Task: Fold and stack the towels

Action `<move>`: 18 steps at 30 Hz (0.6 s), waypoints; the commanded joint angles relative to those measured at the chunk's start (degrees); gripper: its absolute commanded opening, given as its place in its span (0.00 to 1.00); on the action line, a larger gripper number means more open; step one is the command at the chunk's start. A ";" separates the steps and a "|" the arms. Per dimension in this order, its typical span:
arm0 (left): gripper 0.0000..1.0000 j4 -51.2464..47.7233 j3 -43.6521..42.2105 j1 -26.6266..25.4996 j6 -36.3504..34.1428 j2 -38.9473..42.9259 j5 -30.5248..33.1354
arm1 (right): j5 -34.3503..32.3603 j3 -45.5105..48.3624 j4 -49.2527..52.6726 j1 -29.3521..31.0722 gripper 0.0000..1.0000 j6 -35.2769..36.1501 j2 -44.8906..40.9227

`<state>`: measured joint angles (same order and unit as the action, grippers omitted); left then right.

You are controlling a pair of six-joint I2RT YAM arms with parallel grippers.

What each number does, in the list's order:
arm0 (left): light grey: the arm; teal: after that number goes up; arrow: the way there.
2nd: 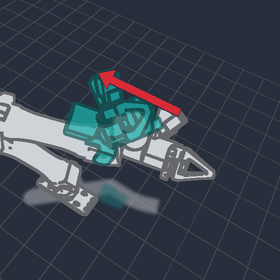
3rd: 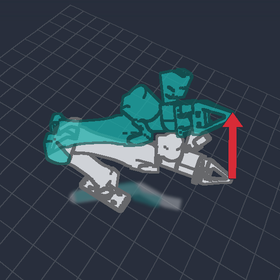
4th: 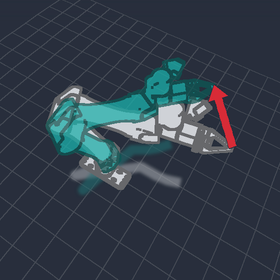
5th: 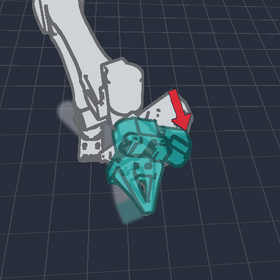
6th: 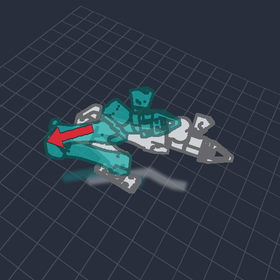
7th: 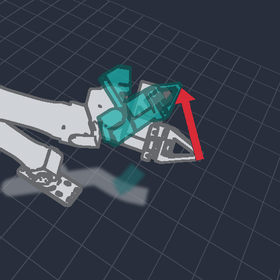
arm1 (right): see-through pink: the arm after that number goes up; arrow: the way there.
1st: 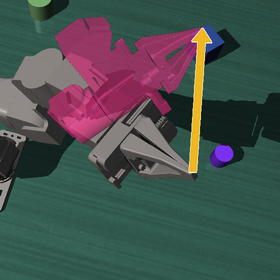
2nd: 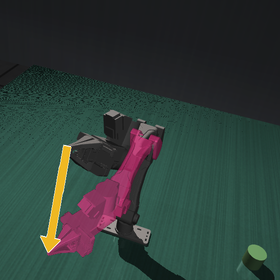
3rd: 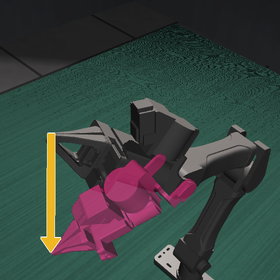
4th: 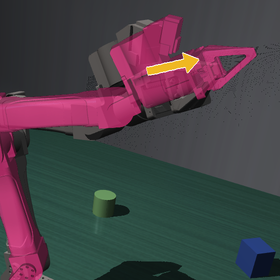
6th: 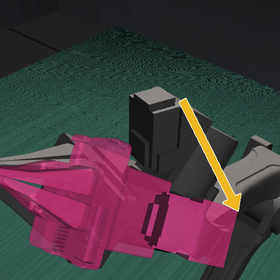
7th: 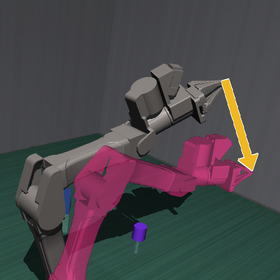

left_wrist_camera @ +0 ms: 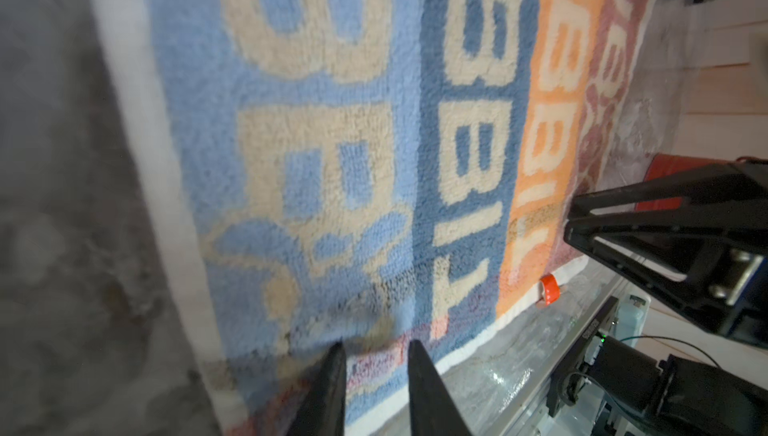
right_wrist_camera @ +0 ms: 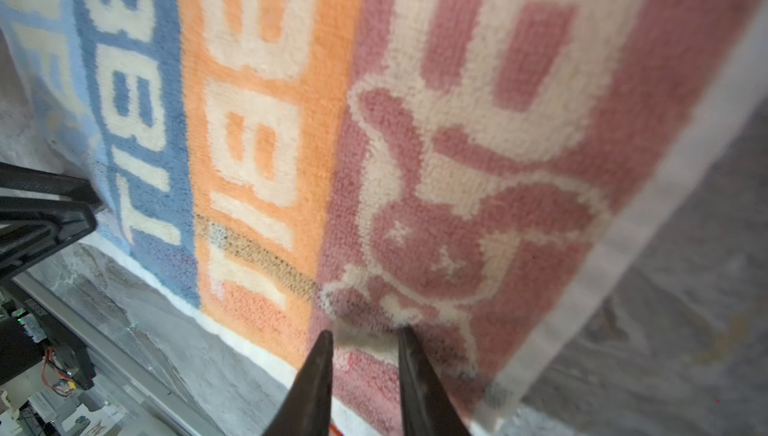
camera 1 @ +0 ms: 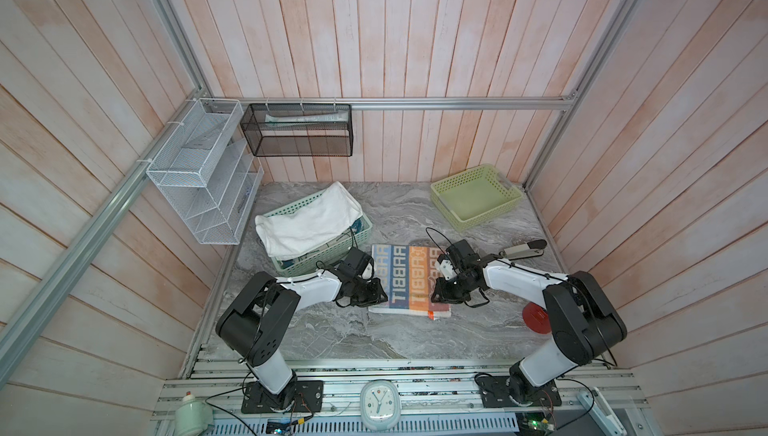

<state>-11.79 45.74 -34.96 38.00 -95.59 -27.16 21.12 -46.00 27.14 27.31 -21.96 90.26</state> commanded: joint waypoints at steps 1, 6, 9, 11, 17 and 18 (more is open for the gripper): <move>0.28 0.36 -3.91 -3.01 4.26 1.49 0.22 | -0.65 4.94 5.22 0.20 0.30 -1.91 -2.20; 0.30 -2.57 -4.99 -5.72 5.65 6.06 2.28 | -3.10 3.33 9.33 -0.97 0.38 -1.64 -8.84; 0.39 -4.75 -1.10 -4.31 2.11 7.56 6.79 | -6.53 -1.01 9.88 -4.73 0.45 0.72 -8.72; 0.44 -5.23 2.37 -1.21 -0.64 6.70 7.64 | -7.56 -4.78 9.36 -8.24 0.47 3.32 -6.13; 0.45 1.10 8.96 8.95 -3.86 -0.01 4.94 | -3.13 -12.92 3.66 -15.97 0.48 6.65 3.78; 0.45 2.00 9.94 9.96 -3.94 -1.13 4.68 | -2.85 -13.85 3.21 -16.21 0.48 6.84 5.07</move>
<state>-12.69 53.60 -27.51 36.62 -93.60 -22.09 16.60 -57.98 31.64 11.94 -17.47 92.29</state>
